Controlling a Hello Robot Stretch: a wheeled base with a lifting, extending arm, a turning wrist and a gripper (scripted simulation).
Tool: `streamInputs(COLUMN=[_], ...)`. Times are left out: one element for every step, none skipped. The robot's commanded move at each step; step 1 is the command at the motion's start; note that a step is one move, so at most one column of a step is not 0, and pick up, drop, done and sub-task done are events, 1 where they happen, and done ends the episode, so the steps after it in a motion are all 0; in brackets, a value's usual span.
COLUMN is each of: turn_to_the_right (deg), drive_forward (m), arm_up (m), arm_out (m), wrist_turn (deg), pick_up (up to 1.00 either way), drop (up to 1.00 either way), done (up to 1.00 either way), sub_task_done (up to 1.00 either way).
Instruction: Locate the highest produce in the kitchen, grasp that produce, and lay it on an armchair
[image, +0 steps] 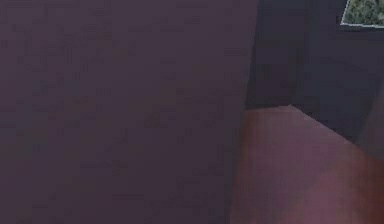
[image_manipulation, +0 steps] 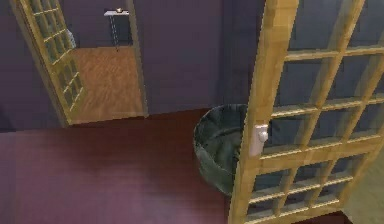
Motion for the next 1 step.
streamInputs(turn_to_the_right=[45.0], drive_forward=[0.0], arm_up=[0.0], arm_out=[0.0], wrist_turn=[0.0], pick_up=[0.0], drop=[0.0], done=[0.0], sub_task_done=[0.0])
